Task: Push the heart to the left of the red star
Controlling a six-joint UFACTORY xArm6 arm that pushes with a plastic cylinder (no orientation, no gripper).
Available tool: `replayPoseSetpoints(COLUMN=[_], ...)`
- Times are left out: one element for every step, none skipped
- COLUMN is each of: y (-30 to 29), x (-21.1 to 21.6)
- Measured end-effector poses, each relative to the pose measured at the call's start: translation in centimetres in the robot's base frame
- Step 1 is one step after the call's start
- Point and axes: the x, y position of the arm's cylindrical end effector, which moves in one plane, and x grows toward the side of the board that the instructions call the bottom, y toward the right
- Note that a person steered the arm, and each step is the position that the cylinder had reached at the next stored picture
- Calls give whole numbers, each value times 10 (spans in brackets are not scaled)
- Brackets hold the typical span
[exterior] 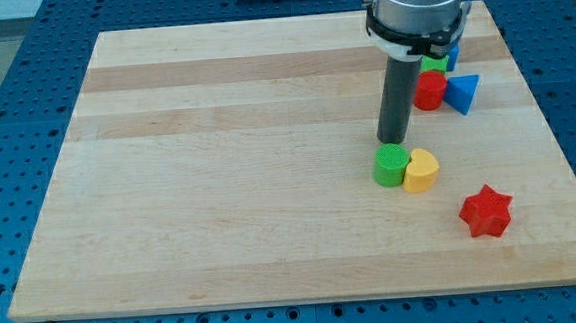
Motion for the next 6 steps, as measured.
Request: replayPoseSetpoints(y=[26,38,39,34,33,33], x=[22,52,57,43,73,99])
